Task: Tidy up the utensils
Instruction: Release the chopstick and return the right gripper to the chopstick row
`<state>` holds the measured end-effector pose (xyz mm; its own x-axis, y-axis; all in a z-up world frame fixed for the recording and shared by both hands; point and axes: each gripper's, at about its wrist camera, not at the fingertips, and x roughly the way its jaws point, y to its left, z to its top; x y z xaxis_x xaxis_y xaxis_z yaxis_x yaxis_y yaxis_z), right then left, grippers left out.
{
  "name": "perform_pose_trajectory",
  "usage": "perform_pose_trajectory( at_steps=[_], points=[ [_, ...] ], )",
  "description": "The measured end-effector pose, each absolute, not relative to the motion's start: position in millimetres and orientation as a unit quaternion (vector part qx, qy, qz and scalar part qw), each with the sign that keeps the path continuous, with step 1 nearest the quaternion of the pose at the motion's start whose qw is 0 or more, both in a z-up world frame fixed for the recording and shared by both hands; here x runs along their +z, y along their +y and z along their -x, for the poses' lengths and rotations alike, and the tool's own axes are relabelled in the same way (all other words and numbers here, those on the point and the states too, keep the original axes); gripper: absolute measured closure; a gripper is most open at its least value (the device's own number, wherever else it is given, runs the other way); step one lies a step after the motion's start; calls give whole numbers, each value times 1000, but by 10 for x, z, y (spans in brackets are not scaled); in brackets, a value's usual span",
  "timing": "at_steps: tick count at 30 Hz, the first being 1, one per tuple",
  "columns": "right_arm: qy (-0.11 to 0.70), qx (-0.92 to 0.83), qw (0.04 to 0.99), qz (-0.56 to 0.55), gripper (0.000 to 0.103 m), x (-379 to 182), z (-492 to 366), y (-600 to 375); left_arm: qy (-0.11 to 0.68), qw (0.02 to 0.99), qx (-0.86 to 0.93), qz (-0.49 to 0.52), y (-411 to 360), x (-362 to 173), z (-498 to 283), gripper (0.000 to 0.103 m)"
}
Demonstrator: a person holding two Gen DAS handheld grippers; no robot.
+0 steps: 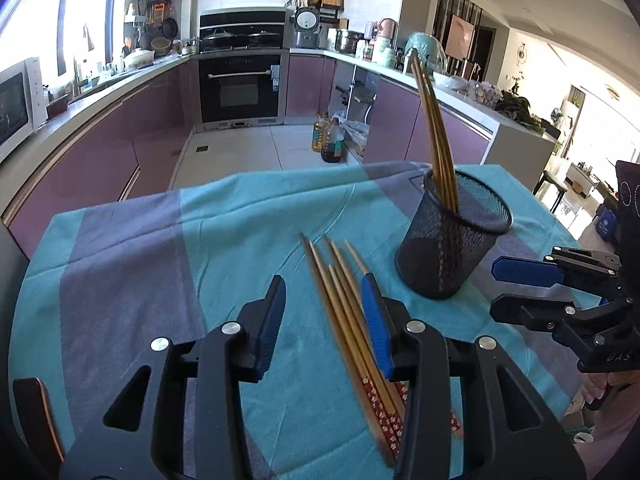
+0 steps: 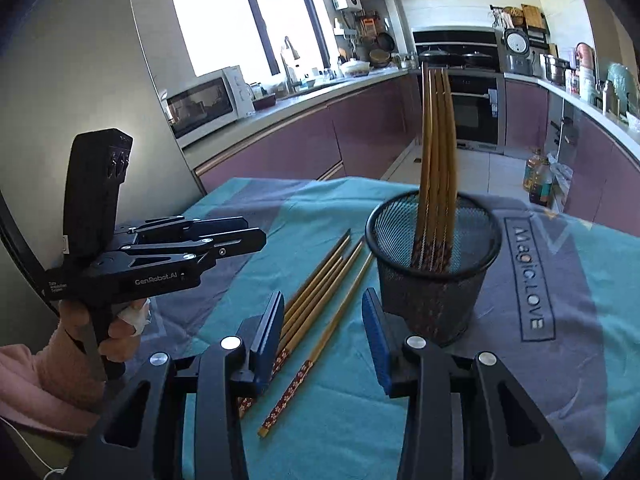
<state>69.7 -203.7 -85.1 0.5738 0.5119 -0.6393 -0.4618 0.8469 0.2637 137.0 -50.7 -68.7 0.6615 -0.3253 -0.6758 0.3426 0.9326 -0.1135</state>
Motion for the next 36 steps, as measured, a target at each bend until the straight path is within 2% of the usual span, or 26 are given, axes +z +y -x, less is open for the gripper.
perform_pose_trajectory(
  at_steps=[10, 30, 36],
  points=[
    [419, 259, 869, -40, 65, -1248, -760, -1815, 421, 889, -180, -33, -569, -1229, -1304, 64],
    [432, 238, 869, -34, 65, -1387, -880, -1701, 439, 881, -172, -45, -740, -1359, -1448, 63],
    [438, 222, 871, -23, 69, -1392, -927, -1684, 440, 879, -176, -42, -744, -1379, -1458, 69]
  ],
)
